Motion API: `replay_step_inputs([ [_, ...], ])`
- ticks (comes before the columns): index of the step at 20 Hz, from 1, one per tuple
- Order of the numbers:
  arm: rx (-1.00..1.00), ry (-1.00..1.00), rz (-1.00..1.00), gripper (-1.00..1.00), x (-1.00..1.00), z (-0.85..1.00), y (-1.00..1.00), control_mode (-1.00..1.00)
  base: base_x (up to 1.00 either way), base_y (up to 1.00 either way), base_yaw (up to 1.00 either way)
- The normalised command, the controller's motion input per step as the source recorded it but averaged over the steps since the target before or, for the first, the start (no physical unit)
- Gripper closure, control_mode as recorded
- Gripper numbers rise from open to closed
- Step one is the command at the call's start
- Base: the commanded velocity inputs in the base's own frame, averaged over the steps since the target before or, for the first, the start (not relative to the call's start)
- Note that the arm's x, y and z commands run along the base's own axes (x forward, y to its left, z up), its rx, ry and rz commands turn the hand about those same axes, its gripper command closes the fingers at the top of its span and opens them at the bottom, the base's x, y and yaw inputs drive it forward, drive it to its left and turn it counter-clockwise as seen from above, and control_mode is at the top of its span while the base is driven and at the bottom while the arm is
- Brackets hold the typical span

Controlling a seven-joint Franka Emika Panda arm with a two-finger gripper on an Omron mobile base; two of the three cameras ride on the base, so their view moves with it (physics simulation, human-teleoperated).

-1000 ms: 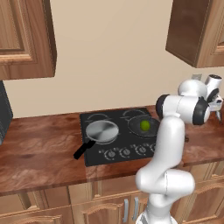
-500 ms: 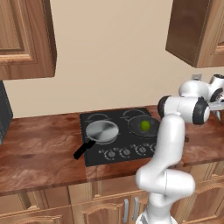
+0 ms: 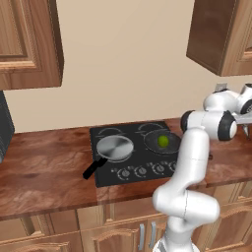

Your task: Place both pans onto different burners. Then place the lime and the fish on different pans.

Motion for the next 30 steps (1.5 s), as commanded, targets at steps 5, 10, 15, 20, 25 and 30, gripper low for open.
replay_step_inputs([
  [5, 0.0, 0.0, 0.0, -1.0, 0.04, 0.0, -0.25, -1.0, 0.0, 0.0, 0.0],
  [10, 0.0, 0.0, 0.0, -1.0, 0.05, 0.0, -0.13, -1.0, 0.0, 0.0, 0.0],
  [15, 0.0, 0.0, 0.0, -1.0, 0.07, -0.06, -0.01, -1.0, 0.0, 0.0, 0.0],
  [20, 0.0, 0.0, 0.0, -1.0, 0.04, -0.13, -0.09, -1.0, 0.0, 0.0, 0.0],
  [25, 0.0, 0.0, 0.0, -1.0, 0.02, -0.17, -0.11, -1.0, 0.0, 0.0, 0.0],
  [30, 0.0, 0.0, 0.0, -1.0, 0.0, -0.15, -0.16, -1.0, 0.0, 0.0, 0.0],
])
